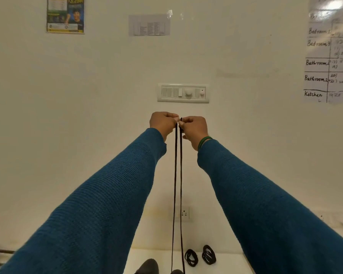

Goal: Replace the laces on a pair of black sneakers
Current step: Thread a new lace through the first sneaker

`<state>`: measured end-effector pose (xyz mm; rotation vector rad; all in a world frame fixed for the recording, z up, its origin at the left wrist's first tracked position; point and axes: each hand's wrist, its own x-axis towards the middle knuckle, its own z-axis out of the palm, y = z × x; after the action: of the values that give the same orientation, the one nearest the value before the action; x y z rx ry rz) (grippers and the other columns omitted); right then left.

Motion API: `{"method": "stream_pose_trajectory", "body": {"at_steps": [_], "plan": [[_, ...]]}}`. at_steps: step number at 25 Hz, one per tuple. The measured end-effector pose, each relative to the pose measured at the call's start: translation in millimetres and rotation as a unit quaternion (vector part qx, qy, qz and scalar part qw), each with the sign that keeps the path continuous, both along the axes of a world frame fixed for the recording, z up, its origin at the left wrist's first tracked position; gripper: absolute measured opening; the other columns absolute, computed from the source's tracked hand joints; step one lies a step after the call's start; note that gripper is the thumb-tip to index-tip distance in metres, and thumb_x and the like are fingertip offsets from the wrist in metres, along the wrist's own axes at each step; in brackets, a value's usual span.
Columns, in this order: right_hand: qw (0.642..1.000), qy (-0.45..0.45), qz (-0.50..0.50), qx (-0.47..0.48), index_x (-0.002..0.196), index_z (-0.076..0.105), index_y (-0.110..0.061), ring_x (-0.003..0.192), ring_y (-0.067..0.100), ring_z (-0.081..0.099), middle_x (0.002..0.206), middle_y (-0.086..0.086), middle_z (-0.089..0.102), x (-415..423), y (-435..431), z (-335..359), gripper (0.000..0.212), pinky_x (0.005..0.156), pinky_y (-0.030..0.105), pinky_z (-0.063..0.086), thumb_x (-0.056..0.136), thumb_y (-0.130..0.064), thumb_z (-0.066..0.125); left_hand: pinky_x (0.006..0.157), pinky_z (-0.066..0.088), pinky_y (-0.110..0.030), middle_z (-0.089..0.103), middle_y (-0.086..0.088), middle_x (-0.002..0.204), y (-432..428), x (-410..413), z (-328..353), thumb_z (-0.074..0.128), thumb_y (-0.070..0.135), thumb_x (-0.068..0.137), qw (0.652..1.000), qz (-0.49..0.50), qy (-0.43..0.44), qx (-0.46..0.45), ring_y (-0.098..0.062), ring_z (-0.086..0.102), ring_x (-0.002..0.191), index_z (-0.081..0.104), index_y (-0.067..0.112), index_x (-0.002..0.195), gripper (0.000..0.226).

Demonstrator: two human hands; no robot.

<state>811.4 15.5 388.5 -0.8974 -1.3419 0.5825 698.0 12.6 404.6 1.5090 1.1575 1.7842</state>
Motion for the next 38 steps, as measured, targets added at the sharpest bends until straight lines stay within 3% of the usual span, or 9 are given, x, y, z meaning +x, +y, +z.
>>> {"method": "stream_pose_trajectory", "body": {"at_steps": [6,12,17,22,26,29,34,38], "plan": [[0.999,-0.030,-0.018,0.021,0.079,0.069,-0.022,0.076,0.013,0.067,0.085,0.001,0.072,4,0,7,0.015,0.071,0.029,0.060,0.087,-0.011,0.075,0.062,0.051,-0.022,0.070,0.003,0.091,-2,-2,0,0.073,0.011,0.090,1.000,-0.019,-0.012,-0.011,-0.016,0.066,0.092,0.073,0.022,0.082,0.014],[1.000,-0.022,-0.008,-0.008,0.079,0.069,-0.022,0.079,0.017,0.068,0.090,0.005,0.073,3,2,1,0.014,0.070,0.034,0.061,0.089,-0.013,0.074,0.066,0.052,-0.026,0.070,0.001,0.097,-2,0,1,0.071,0.013,0.092,0.999,-0.032,-0.022,-0.030,-0.015,0.065,0.091,0.072,0.021,0.088,0.009],[1.000,-0.001,-0.001,-0.009,0.085,0.072,-0.015,0.079,0.017,0.067,0.093,0.008,0.074,10,-1,14,0.004,0.074,0.037,0.061,0.088,-0.013,0.074,0.067,0.054,-0.025,0.067,0.000,0.087,-4,-1,18,0.066,0.007,0.090,1.000,-0.012,-0.013,-0.019,-0.014,0.062,0.085,0.068,0.016,0.081,0.013],[1.000,0.001,0.000,-0.007,0.090,0.072,-0.013,0.080,0.016,0.066,0.095,0.008,0.073,18,-3,18,0.004,0.074,0.036,0.061,0.088,-0.015,0.075,0.068,0.052,-0.027,0.067,0.000,0.098,-7,-1,27,0.060,0.010,0.093,0.998,-0.023,0.046,-0.025,-0.016,0.062,0.086,0.065,0.022,0.090,0.014],[0.999,0.029,0.015,-0.019,0.086,0.071,-0.016,0.084,0.017,0.065,0.096,0.005,0.072,21,-5,19,0.004,0.077,0.038,0.060,0.088,-0.015,0.075,0.071,0.055,-0.028,0.067,0.003,0.085,-5,4,27,0.060,0.010,0.095,0.998,-0.020,0.055,-0.023,-0.014,0.064,0.081,0.066,0.021,0.084,0.017],[0.999,0.034,0.022,-0.023,0.087,0.071,-0.016,0.085,0.017,0.066,0.093,0.003,0.072,22,-8,25,0.004,0.076,0.036,0.060,0.088,-0.014,0.075,0.065,0.055,-0.024,0.068,0.002,0.084,-8,8,29,0.064,0.008,0.095,0.998,-0.019,0.033,-0.044,-0.011,0.066,0.079,0.067,0.019,0.078,0.021],[1.000,0.003,0.010,-0.022,0.085,0.071,-0.018,0.080,0.013,0.067,0.089,0.002,0.072,17,-14,30,0.007,0.075,0.035,0.060,0.088,-0.014,0.075,0.064,0.058,-0.023,0.073,-0.004,0.090,-11,9,24,0.073,0.006,0.089,1.000,0.002,0.004,-0.003,-0.014,0.071,0.082,0.070,0.017,0.089,0.011],[1.000,-0.002,0.003,-0.012,0.097,0.071,-0.016,0.087,0.018,0.068,0.094,0.005,0.072,16,-16,31,0.011,0.075,0.034,0.059,0.088,-0.010,0.074,0.067,0.057,-0.022,0.074,-0.006,0.095,-14,6,16,0.073,0.006,0.089,0.999,-0.020,-0.022,0.024,-0.012,0.072,0.081,0.069,0.013,0.103,0.016]]}}
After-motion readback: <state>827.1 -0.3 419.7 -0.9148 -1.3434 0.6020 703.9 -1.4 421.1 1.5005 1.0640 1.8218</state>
